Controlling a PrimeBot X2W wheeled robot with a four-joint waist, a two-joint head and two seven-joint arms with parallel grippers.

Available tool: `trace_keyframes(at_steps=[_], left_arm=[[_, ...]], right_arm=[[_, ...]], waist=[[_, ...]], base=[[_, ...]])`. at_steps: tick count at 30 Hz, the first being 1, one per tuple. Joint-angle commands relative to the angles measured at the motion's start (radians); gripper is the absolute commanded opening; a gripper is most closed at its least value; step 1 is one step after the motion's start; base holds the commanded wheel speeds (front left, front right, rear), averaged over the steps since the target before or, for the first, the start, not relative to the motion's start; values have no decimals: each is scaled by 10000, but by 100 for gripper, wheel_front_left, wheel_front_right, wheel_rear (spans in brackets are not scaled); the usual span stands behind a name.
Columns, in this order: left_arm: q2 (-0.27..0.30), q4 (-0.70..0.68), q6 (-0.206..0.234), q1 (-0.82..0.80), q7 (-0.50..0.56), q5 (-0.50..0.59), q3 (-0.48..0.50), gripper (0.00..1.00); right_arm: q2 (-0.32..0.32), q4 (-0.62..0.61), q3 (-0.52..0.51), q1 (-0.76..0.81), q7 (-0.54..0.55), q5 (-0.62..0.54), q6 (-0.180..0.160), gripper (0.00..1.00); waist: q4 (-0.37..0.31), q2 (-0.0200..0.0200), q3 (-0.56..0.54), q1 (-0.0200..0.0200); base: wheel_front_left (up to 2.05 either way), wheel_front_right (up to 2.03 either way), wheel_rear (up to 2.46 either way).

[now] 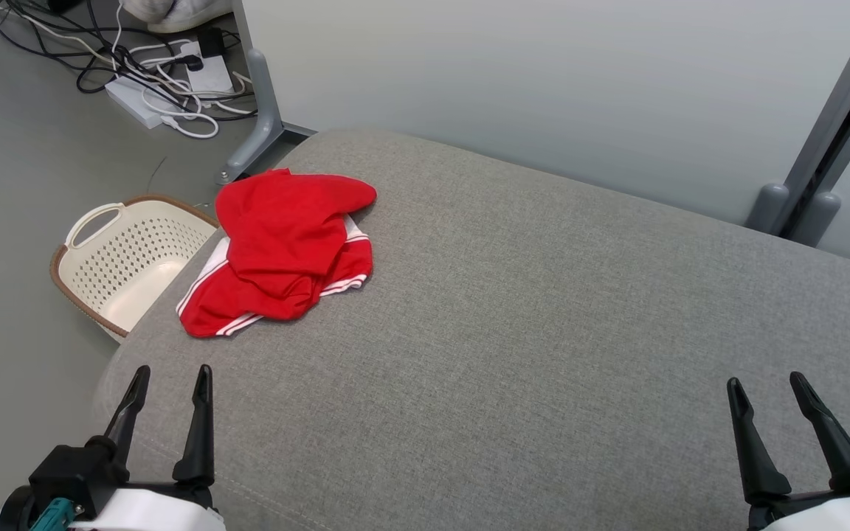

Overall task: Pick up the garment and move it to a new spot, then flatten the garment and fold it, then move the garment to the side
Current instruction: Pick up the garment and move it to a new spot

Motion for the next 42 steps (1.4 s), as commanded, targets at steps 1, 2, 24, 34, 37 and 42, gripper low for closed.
trace_keyframes(at_steps=[1,2,24,34,37,42], left_arm=[[56,-36,22,-172,-10,-10,6,100],[49,-42,21,-201,-20,-19,2,100],[-901,2449,-811,-5141,-534,-379,445,100],[-866,7623,-1749,-7647,772,-1294,581,100],[-930,8678,-1765,-8057,936,-1344,543,100],[-900,9771,-1706,-8463,455,-1165,427,55]], right_arm=[[-36,-72,-57,-22,38,-62,-3,100],[-36,-97,-55,-62,81,-100,-3,100],[-973,-1996,-364,-1675,1423,-742,-3,100],[-1073,-2017,-184,-2368,1369,-694,-3,100],[-1022,-1968,-295,-2458,1322,-695,-3,100],[-1016,-1909,-387,-2525,1250,-695,-3,100]], waist=[[-6,-1,62,0],[-16,-1,110,0],[-1248,-1,3673,0],[-1984,-1,4936,0],[-2057,-1,5061,0],[-2088,-1,5112,0]], base=[[0,0,0],[0,0,0],[0,0,0],[0,0,0],[0,0,0],[0,0,0]])
